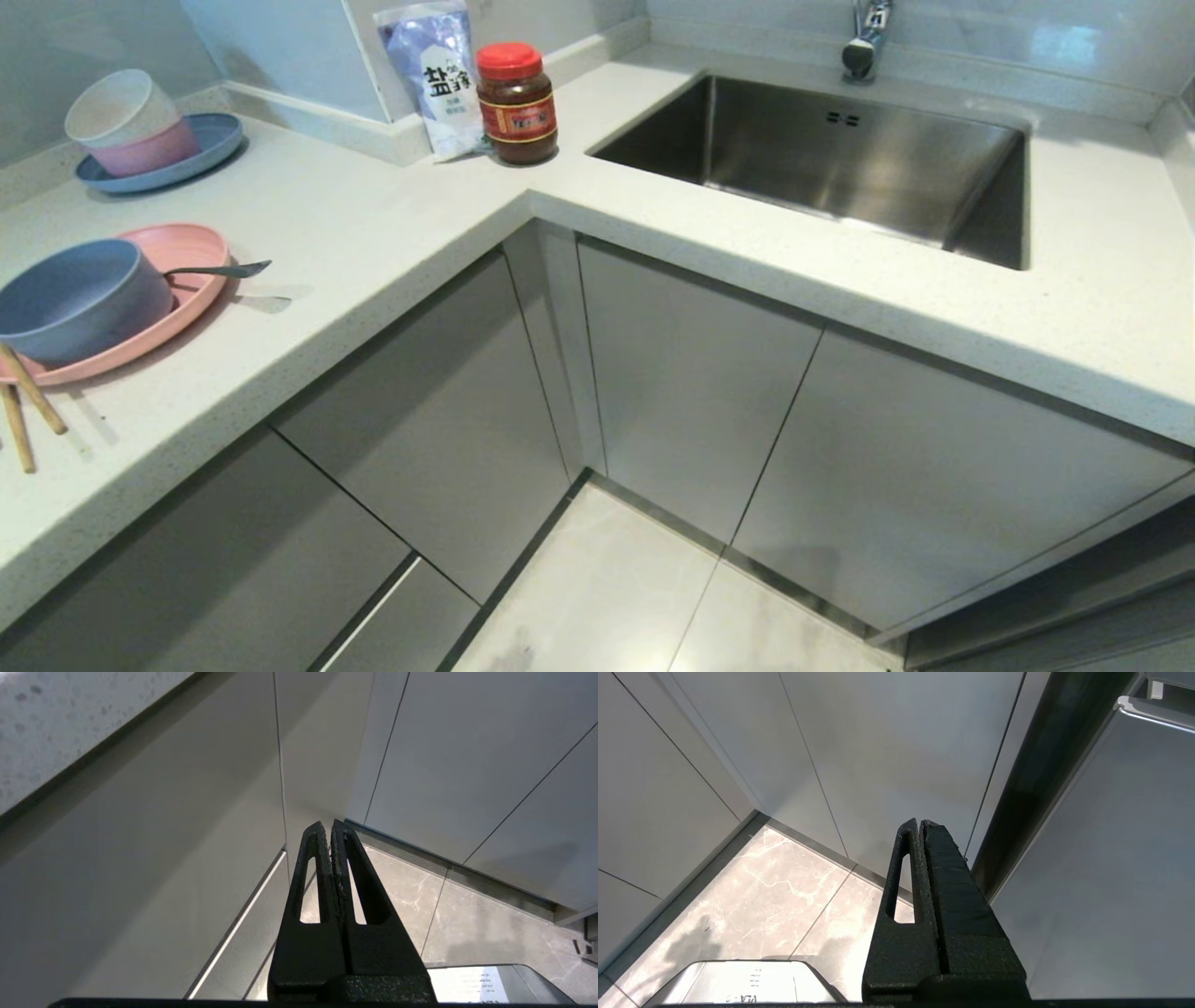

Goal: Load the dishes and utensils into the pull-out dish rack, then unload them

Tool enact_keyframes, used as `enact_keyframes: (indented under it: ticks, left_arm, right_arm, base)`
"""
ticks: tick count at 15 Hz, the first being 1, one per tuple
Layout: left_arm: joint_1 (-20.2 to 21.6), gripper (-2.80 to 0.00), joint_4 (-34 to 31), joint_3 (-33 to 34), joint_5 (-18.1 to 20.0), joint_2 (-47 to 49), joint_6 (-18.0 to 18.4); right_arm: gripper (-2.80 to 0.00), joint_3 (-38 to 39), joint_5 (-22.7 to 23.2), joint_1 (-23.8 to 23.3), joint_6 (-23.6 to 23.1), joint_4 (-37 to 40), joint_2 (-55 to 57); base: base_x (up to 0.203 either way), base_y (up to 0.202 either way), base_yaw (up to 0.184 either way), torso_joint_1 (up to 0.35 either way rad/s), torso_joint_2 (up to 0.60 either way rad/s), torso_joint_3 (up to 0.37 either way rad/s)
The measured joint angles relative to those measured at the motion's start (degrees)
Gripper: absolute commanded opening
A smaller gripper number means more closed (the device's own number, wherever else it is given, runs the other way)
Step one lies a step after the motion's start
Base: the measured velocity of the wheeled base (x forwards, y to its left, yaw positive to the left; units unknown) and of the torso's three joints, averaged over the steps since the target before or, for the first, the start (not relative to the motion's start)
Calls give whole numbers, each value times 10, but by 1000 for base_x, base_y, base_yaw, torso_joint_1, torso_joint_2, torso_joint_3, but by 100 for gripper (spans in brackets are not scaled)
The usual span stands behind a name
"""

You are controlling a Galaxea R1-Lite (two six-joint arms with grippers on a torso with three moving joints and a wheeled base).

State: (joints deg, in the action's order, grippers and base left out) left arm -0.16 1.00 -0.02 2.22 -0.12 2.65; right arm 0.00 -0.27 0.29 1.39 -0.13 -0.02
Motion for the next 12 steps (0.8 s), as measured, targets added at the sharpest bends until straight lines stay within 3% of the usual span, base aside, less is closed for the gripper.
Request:
enact_keyframes:
  ticks: [5, 12]
  left_arm:
    - [0, -280, 25, 0, -28, 0, -71]
    - [0, -280, 25, 0, -29, 0, -72]
  right_arm:
    - [-280, 0, 0, 0, 0, 0, 0]
    - [-280, 0, 0, 0, 0, 0, 0]
  base:
    - [0, 0, 0, 0, 0, 0]
    - [0, 0, 0, 0, 0, 0]
